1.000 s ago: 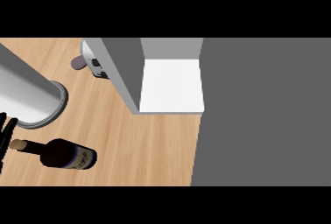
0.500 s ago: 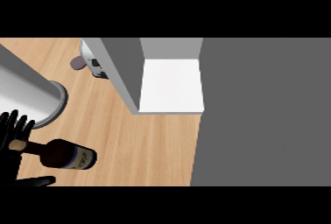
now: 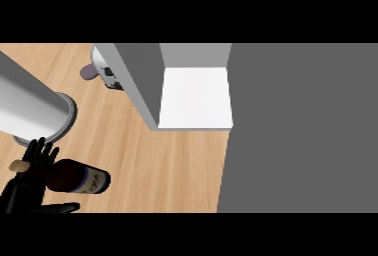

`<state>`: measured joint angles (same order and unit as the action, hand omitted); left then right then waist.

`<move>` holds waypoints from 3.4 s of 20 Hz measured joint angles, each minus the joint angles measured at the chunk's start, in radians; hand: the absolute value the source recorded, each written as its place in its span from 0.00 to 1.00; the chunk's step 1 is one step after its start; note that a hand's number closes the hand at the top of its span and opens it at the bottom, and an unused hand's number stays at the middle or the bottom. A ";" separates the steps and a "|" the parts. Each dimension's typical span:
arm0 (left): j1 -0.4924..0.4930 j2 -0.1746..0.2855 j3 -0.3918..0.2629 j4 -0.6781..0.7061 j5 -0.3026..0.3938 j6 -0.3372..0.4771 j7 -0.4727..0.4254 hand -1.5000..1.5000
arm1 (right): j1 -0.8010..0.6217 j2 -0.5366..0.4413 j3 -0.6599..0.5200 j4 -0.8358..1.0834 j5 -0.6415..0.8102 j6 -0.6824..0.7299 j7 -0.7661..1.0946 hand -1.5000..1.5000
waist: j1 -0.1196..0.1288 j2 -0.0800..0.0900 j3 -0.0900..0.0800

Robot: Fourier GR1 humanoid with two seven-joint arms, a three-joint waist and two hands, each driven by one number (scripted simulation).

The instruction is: Pick up the wine, place it into the cabinet and close the cabinet

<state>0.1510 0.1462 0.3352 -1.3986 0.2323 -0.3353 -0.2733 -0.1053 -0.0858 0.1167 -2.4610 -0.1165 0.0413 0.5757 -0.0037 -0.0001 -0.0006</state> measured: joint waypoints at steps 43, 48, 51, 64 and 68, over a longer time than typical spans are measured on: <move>-0.338 0.006 -0.026 0.786 -0.022 -0.071 -0.462 1.00 | -0.013 0.031 0.014 -0.008 0.017 0.021 0.055 0.00 | 0.000 -0.001 0.000; -0.362 -0.001 -0.037 0.777 0.007 -0.092 -0.426 1.00 | 0.008 0.033 0.010 -0.005 0.017 0.036 0.032 0.00 | 0.000 -0.001 0.000; -0.367 -0.017 -0.050 0.756 0.021 -0.097 -0.401 1.00 | 0.003 0.027 -0.023 0.005 0.009 0.049 0.022 0.00 | 0.001 -0.001 0.001; -0.402 -0.071 -0.025 0.762 0.106 -0.050 -0.430 1.00 | 0.043 0.028 -0.052 0.011 -0.014 0.092 -0.012 0.00 | 0.000 0.000 0.001; -0.380 -0.098 -0.058 0.682 0.123 -0.043 -0.378 1.00 | 0.033 0.033 -0.040 0.008 -0.014 0.083 0.007 0.00 | 0.002 -0.001 0.001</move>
<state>-0.2291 0.0480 0.2773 -0.7164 0.3550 -0.3787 -0.6513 -0.0723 -0.0529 0.0763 -2.4526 -0.1301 0.1247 0.5823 -0.0015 -0.0013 0.0001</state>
